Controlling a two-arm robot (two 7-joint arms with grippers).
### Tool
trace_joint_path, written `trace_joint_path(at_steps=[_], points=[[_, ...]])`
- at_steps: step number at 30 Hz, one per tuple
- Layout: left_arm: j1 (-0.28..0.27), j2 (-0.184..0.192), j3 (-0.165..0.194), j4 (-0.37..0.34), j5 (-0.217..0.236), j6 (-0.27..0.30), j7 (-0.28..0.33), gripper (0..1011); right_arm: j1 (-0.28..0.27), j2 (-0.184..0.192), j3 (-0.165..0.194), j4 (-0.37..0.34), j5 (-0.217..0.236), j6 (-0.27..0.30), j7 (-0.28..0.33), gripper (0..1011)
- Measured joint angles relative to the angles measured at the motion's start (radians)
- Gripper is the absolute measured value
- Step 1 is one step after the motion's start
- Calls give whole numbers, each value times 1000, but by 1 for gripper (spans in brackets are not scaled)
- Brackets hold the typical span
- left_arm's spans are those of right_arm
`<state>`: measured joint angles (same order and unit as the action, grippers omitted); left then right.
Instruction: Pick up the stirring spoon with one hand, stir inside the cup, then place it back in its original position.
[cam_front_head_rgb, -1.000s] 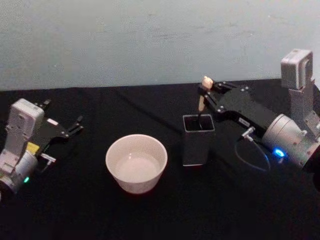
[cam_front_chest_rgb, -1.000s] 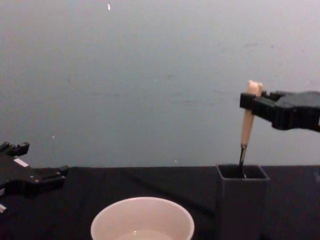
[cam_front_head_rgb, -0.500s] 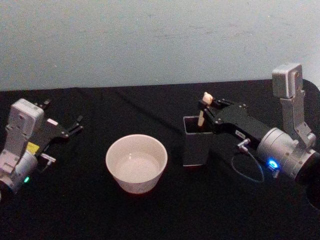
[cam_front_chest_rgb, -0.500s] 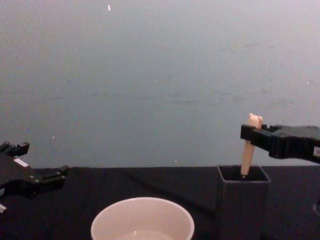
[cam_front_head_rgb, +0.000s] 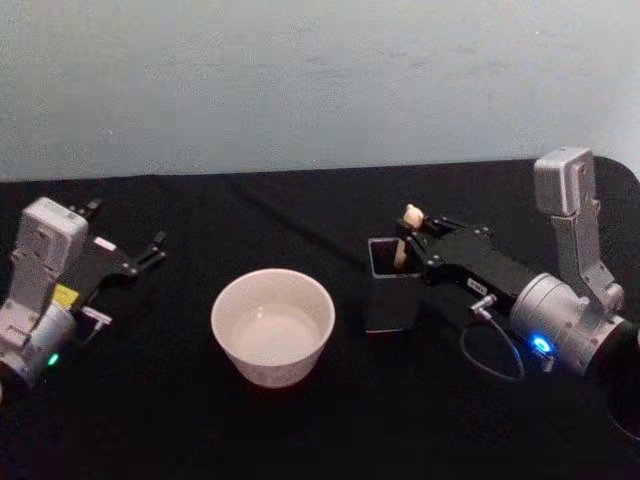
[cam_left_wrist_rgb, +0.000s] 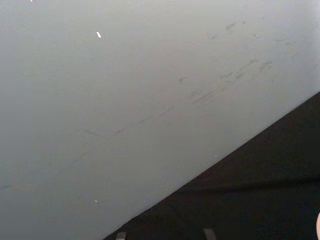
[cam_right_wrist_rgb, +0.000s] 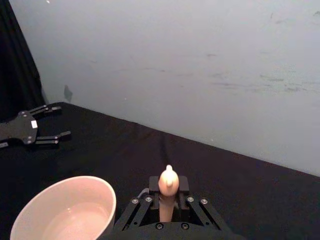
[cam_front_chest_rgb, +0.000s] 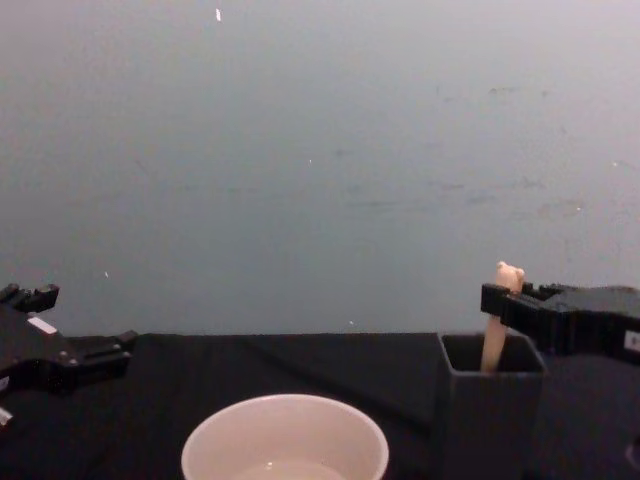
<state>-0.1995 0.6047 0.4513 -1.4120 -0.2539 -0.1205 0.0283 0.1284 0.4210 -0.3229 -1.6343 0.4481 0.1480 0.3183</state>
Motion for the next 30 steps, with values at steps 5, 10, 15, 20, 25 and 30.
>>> trace_joint_path(at_steps=[5,10,15,20,25,30], points=[[0,0,0,0,0,0,0,1001,0,-4,-2,7,-9,-2,-2,211],[0,0,0,0,0,0,0,1001,0,-6,-2,12,-17,-2,-3,211],[0,0,0,0,0,0,0,1001,1,-8,-1,14,-29,0,-9,211],[0,0,0,0,0,0,0,1001,1,-8,-1,14,-28,0,-8,211],[0,0,0,0,0,0,0,1001,2,-8,-1,14,-27,0,-7,211],[0,0,0,0,0,0,0,1001,2,-8,-1,14,-26,0,-6,222]])
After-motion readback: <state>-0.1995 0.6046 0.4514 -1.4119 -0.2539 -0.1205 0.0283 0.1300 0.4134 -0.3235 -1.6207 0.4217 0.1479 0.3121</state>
